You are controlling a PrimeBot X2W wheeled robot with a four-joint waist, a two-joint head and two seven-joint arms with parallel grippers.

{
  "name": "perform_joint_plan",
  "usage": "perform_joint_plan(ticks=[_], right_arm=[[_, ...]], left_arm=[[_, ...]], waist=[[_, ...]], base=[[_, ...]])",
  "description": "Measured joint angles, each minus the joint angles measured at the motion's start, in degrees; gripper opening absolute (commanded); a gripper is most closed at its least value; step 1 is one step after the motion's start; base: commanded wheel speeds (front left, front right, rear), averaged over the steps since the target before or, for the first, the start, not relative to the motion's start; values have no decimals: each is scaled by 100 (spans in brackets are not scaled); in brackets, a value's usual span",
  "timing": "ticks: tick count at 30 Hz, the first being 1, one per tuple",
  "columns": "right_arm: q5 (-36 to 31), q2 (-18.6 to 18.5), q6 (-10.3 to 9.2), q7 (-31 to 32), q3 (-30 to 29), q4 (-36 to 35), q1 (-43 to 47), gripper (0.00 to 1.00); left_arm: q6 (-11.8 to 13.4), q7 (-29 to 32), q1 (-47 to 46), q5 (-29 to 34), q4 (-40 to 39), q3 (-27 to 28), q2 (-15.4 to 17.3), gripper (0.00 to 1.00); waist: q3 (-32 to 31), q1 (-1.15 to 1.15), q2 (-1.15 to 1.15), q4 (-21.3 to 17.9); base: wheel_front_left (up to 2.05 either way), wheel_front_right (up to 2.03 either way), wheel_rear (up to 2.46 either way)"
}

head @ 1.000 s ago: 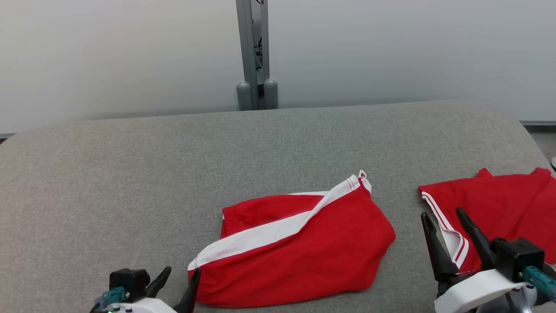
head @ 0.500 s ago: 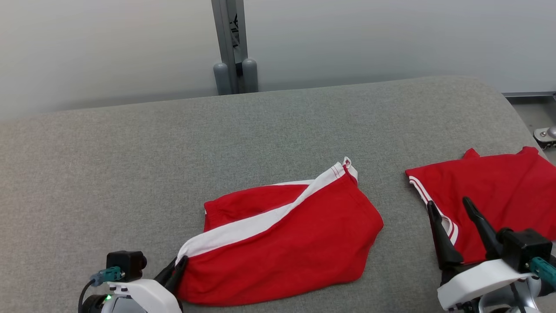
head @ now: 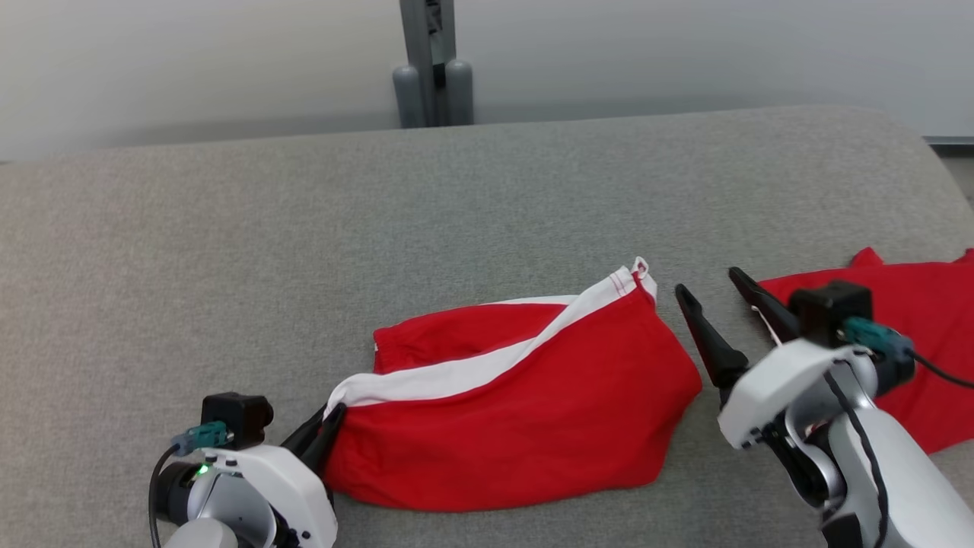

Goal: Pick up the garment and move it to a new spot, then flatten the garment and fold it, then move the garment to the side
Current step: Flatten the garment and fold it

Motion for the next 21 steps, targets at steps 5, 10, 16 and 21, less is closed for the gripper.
perform_joint_plan(ticks=[5,10,16,21], right_arm=[[334,-266,0,1,791,702,-797,100],[657,-444,1,-43,1585,1348,-1402,100],[1012,-569,1,-167,2265,2037,-1924,100],[1317,-626,1,-283,2760,2458,-2199,77]], left_arm=[[-51,-7,-191,13,32,-104,-65,0],[-87,-62,-332,12,142,-174,-113,0],[-142,-159,-471,0,278,-237,-159,0],[-159,-232,-598,-7,377,-299,-201,0]], waist=[[195,0,0,163],[340,0,0,315],[491,0,0,448],[588,0,0,524]], base=[[0,0,0],[0,0,0],[0,0,0],[0,0,0]])
